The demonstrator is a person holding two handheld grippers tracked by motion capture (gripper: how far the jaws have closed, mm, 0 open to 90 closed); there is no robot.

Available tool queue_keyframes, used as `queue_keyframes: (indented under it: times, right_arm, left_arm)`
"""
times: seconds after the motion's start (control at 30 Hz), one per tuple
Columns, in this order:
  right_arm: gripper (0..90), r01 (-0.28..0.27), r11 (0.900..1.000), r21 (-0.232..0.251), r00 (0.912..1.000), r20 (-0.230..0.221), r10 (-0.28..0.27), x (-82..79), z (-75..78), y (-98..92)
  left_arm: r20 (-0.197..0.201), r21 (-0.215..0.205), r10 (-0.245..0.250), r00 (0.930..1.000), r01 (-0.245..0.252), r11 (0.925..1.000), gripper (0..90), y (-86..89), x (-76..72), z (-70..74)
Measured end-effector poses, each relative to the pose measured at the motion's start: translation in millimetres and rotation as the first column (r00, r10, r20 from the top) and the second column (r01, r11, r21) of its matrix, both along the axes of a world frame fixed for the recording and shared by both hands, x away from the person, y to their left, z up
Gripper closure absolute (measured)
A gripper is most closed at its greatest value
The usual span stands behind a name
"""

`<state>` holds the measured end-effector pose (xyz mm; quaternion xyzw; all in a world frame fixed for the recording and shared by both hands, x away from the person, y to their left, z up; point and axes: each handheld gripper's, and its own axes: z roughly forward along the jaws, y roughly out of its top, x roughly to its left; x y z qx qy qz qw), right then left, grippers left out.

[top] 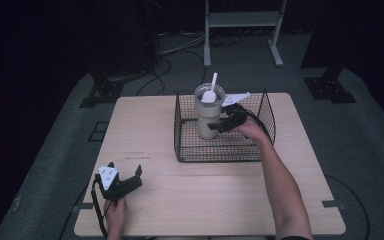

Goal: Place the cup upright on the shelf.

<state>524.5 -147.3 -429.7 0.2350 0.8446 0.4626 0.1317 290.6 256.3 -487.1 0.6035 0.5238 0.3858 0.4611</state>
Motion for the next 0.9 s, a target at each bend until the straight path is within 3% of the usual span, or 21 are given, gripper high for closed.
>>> queue_keyframes:
  times: [0.9]
  right_arm:
    - [9.0,0.035,0.999,-0.040,0.9993,0.012,-0.034,-16.5,17.8,-18.8]
  left_arm:
    - [0.002,0.007,-0.002,1.0000,0.002,1.0000,0.0,-1.1,-0.3,-0.1]
